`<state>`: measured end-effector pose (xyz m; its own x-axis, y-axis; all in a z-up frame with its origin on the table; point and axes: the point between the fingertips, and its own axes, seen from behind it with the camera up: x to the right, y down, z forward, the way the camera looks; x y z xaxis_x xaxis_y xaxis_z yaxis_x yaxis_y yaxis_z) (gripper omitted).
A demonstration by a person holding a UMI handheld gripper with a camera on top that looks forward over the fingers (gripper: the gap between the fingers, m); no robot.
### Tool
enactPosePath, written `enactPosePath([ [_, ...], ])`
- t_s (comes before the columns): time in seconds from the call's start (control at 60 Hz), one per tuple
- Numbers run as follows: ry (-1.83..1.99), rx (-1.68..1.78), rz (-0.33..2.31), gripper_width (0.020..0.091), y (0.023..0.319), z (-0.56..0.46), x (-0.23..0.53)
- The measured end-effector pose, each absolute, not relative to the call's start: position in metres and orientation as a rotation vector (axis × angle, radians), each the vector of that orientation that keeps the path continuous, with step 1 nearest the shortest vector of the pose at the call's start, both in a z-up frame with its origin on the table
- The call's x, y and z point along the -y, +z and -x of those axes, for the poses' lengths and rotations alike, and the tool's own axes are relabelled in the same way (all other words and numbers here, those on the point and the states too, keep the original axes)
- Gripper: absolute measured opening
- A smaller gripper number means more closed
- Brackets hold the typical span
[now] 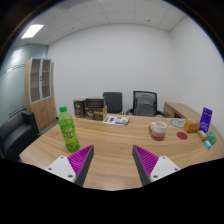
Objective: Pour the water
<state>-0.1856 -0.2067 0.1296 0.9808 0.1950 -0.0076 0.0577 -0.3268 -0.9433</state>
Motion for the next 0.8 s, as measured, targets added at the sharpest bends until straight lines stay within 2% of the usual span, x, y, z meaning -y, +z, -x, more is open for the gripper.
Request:
enactPosePath([
  [0.083,0.191,0.242,1.933,0.0796,0.103,0.238,0.216],
  [0.1,0.196,0.262,1.940,0.0794,0.115,0.213,0.216],
  [0.133,0.219,0.293,1.947,0.0797,0.084,0.256,0.213],
  [0.283,0.267,0.350,1.947,0.0801,0.062,0.348,0.199],
  [0.367,0.283,0.350,1.944,0.0800,0.057,0.370,0.176],
  [0.667,0.270,0.291,1.880,0.0794,0.066,0.417,0.101],
  [0.717,0.272,0.268,1.858,0.0770,0.069,0.420,0.090],
  [0.75,0.271,0.255,1.844,0.0729,0.070,0.421,0.084],
  [0.8,0.269,0.237,1.840,0.0631,0.067,0.421,0.076],
])
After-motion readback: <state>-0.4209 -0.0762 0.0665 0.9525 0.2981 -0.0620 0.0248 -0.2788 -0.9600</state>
